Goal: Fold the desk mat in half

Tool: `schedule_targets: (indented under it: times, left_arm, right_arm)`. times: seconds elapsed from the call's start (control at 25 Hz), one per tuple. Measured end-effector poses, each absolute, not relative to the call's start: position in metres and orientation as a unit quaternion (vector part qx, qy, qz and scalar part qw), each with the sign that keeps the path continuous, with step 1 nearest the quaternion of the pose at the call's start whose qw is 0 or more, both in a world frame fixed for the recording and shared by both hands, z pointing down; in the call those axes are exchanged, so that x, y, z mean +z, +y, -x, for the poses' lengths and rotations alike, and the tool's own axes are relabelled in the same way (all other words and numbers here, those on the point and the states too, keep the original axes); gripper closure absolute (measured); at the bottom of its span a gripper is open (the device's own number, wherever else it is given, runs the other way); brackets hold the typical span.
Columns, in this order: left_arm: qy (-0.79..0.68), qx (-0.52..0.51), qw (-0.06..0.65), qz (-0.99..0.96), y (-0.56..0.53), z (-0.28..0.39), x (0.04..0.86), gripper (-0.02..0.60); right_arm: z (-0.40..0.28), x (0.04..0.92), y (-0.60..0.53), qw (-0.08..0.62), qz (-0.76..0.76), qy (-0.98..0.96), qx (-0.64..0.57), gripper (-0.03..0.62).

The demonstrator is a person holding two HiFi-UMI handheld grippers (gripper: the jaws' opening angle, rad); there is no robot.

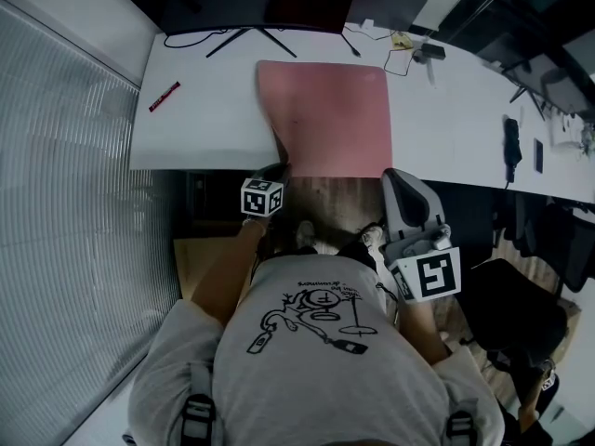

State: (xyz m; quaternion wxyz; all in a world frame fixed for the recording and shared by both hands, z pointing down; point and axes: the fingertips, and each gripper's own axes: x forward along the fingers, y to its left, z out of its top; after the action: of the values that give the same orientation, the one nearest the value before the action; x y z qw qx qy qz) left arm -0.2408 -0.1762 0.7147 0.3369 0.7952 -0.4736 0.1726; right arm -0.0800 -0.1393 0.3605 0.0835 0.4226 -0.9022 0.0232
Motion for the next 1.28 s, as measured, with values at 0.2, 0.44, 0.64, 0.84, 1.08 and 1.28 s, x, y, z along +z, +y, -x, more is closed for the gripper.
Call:
schedule_targets:
  times: [0.2, 0.44, 0.64, 0.84, 1.08, 1.28]
  left_arm:
    - [-0.462, 0.181, 0.332, -0.803, -0.179, 0.227, 0.714, 0.549]
    - [-0.451, 0.187, 0.327, -0.809, -0.180, 0.212, 0.712, 0.549]
    - [-0.442, 0.192, 0.324, -0.814, -0.181, 0.198, 0.711, 0.549]
    - [-0.435, 0.197, 0.321, -0.818, -0.182, 0.186, 0.710, 0.549]
    - [-0.426, 0.202, 0.320, -0.822, -0.183, 0.172, 0.708, 0.549]
    - [-0.420, 0.206, 0.320, -0.824, -0.183, 0.158, 0.707, 0.549]
  right_arm:
    - [0.072, 0.361, -0.141, 0.082, -0.427, -0.900, 0.024, 0.585]
    - [0.059, 0.359, -0.143, 0.079, -0.433, -0.898, 0.024, 0.585]
    - [0.050, 0.360, -0.145, 0.078, -0.436, -0.896, 0.026, 0.585]
    - [0.040, 0.360, -0.147, 0.075, -0.439, -0.895, 0.027, 0.585]
    - [0.028, 0.358, -0.149, 0.073, -0.444, -0.893, 0.026, 0.585]
    - [0.018, 0.357, -0.151, 0.071, -0.446, -0.892, 0.027, 0.585]
